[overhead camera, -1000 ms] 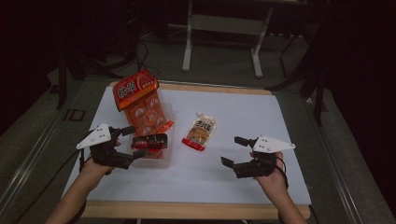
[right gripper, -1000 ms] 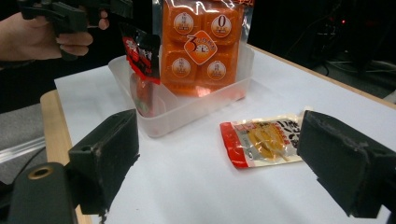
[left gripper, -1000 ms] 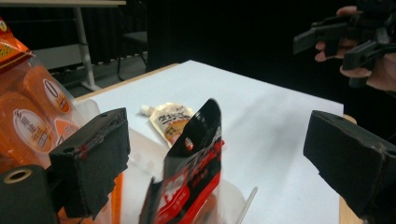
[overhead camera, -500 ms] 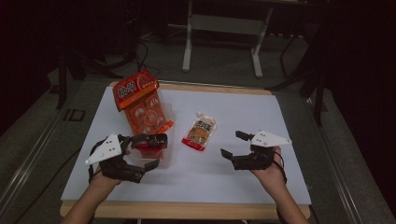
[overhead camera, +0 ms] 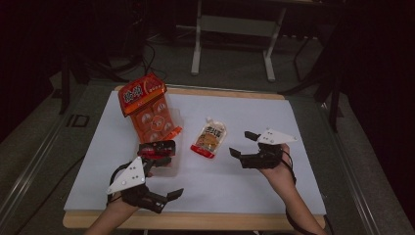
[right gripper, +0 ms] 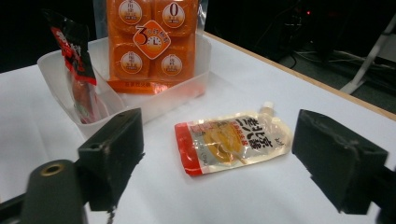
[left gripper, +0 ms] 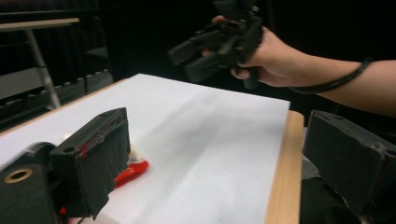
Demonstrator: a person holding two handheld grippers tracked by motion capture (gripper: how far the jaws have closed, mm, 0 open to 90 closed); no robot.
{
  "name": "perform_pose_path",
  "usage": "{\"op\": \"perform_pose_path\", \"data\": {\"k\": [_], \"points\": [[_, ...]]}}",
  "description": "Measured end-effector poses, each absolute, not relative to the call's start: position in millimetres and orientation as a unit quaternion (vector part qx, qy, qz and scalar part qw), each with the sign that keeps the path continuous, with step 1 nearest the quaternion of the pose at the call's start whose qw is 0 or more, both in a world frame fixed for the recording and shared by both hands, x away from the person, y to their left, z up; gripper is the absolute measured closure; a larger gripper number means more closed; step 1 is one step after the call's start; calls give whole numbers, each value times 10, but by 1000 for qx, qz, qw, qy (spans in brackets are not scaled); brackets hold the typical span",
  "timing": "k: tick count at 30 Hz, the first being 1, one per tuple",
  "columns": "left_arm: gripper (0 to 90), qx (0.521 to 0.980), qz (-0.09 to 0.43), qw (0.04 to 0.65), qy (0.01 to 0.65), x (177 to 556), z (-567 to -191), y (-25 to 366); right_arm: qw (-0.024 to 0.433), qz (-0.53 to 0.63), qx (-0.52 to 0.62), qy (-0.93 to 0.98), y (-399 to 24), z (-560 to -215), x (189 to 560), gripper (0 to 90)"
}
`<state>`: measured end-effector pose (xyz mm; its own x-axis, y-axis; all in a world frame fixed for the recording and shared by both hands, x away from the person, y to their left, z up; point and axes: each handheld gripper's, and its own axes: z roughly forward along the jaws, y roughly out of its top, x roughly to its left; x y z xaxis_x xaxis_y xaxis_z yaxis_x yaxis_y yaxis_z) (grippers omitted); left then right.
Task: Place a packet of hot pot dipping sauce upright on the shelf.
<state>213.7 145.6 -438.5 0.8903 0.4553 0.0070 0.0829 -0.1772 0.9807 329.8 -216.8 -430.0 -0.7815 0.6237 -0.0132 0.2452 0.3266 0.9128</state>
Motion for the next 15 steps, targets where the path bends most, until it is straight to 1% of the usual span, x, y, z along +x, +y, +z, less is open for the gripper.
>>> {"op": "perform_pose_path", "data": {"k": [6, 7, 11, 15], "points": [[79, 759, 140, 612, 174, 2069, -4516, 1362, 183, 510, 280, 793, -2127, -4316, 3409, 171], [79, 759, 139, 612, 176, 2058, -4535, 1351, 182, 510, 280, 793, -2118, -4320, 3428, 187], [79, 761, 138, 610, 171, 2012, -4586, 1337, 182, 506, 283, 794, -2070, -4358, 3527, 195], [80, 764, 146, 606, 167, 1968, -4647, 1365, 182, 500, 290, 795, -2026, -4416, 3651, 230]]}}
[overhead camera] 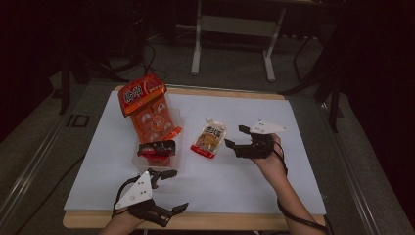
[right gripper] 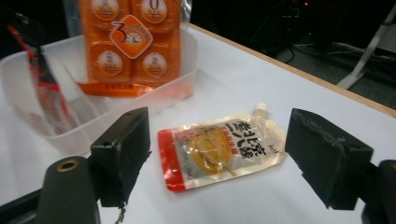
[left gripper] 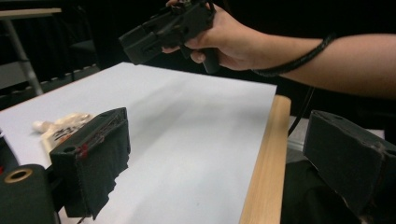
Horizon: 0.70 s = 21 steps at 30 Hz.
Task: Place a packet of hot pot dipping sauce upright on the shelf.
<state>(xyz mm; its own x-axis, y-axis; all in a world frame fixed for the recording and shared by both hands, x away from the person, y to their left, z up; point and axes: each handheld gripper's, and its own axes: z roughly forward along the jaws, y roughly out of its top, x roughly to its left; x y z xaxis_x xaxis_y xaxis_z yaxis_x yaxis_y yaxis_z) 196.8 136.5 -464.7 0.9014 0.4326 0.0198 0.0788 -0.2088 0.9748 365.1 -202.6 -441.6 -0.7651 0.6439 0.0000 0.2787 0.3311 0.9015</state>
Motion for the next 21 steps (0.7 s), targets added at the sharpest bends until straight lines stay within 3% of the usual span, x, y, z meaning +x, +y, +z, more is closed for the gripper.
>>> {"op": "perform_pose_path", "data": {"k": [5, 21], "points": [[81, 768, 149, 600, 166, 1912, -4729, 1400, 176, 487, 303, 800, -1973, -4517, 3828, 304], [81, 779, 134, 588, 171, 1885, -4963, 1406, 161, 443, 342, 813, -1738, -4856, 4333, 379]]}}
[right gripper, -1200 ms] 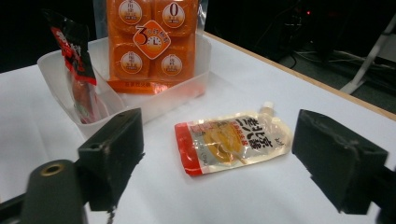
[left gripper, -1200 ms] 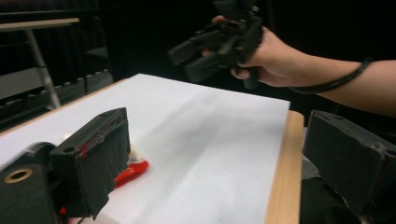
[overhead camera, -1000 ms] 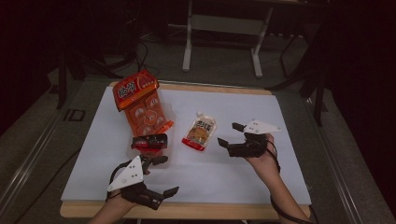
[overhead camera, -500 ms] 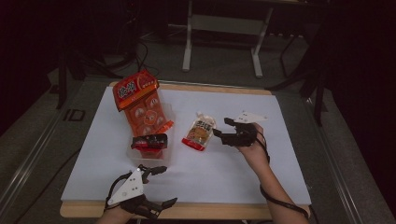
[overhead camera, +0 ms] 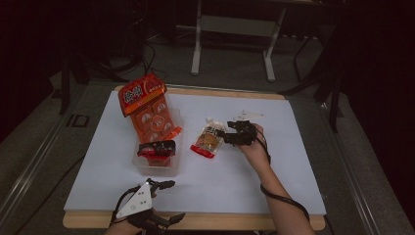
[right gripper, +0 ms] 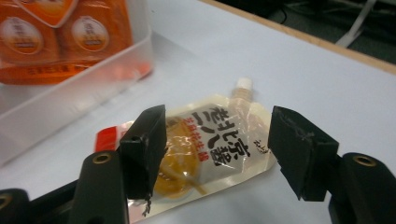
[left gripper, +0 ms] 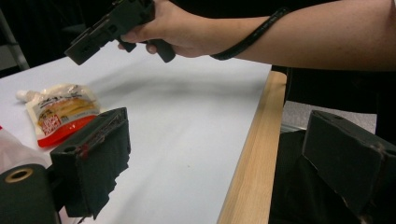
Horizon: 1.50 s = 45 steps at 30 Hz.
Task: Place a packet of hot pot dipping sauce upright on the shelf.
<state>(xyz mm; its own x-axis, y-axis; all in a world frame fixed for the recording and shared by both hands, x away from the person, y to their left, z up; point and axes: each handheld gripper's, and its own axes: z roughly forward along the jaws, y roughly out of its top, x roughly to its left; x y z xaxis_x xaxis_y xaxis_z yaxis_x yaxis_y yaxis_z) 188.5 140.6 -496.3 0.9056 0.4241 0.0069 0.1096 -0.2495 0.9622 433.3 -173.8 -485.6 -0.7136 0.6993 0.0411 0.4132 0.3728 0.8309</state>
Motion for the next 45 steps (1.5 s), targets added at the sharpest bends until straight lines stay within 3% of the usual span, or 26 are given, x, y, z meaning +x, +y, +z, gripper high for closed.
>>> {"op": "perform_pose_path", "data": {"k": [2, 4, 21, 34, 38, 42, 45], "points": [[81, 779, 133, 587, 173, 1882, -4974, 1415, 166, 439, 344, 813, -1732, -4875, 4360, 379], [81, 781, 134, 584, 177, 1878, -4988, 1435, 167, 428, 357, 813, -1732, -4930, 4451, 443], [81, 769, 146, 591, 193, 1788, -4966, 1555, 158, 392, 397, 815, -1666, -5216, 4797, 405], [81, 767, 146, 591, 202, 1765, -4982, 1586, 147, 367, 409, 822, -1622, -5358, 4877, 464], [81, 767, 146, 592, 202, 1759, -4976, 1582, 153, 366, 398, 827, -1590, -5360, 4842, 600], [82, 767, 142, 592, 202, 1766, -4983, 1577, 148, 357, 403, 830, -1562, -5338, 4829, 827], [82, 767, 142, 592, 202, 1766, -4984, 1577, 140, 352, 412, 829, -1533, -5323, 4820, 883]]}}
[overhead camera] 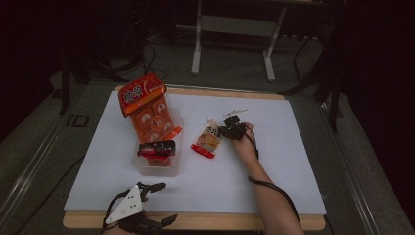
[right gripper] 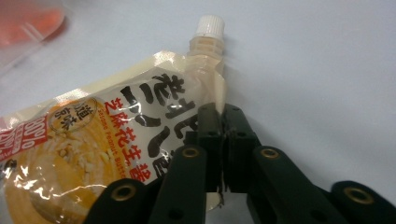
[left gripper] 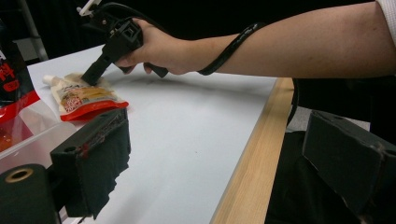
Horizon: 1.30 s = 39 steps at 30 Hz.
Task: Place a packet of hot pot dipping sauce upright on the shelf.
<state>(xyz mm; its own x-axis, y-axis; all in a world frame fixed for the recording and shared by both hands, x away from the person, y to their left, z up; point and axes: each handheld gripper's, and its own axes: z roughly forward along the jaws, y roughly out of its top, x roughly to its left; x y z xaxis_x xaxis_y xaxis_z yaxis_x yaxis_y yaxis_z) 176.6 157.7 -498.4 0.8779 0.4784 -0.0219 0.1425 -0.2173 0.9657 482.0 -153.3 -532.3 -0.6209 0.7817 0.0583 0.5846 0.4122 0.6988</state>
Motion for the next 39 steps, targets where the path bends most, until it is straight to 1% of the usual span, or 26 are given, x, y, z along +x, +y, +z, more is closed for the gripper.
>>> {"op": "perform_pose_path", "data": {"k": [2, 13, 21, 26, 31, 34, 39], "points": [[81, 767, 141, 592, 203, 1766, -4984, 1577, 151, 346, 408, 831, -1507, -5315, 4797, 888], [82, 765, 138, 595, 204, 1780, -4982, 1563, 159, 360, 398, 829, -1536, -5147, 4688, 893], [81, 765, 135, 595, 203, 1795, -4986, 1550, 168, 386, 379, 824, -1606, -4959, 4511, 895], [81, 764, 135, 597, 205, 1801, -4988, 1533, 178, 394, 363, 826, -1572, -4801, 4412, 896], [81, 761, 136, 601, 202, 1803, -4985, 1522, 173, 414, 353, 821, -1542, -4686, 4345, 896], [81, 756, 148, 601, 210, 1814, -4991, 1511, 172, 428, 339, 820, -1487, -4580, 4264, 896], [81, 754, 142, 607, 207, 1822, -4995, 1497, 164, 450, 320, 817, -1422, -4466, 4144, 896]]}}
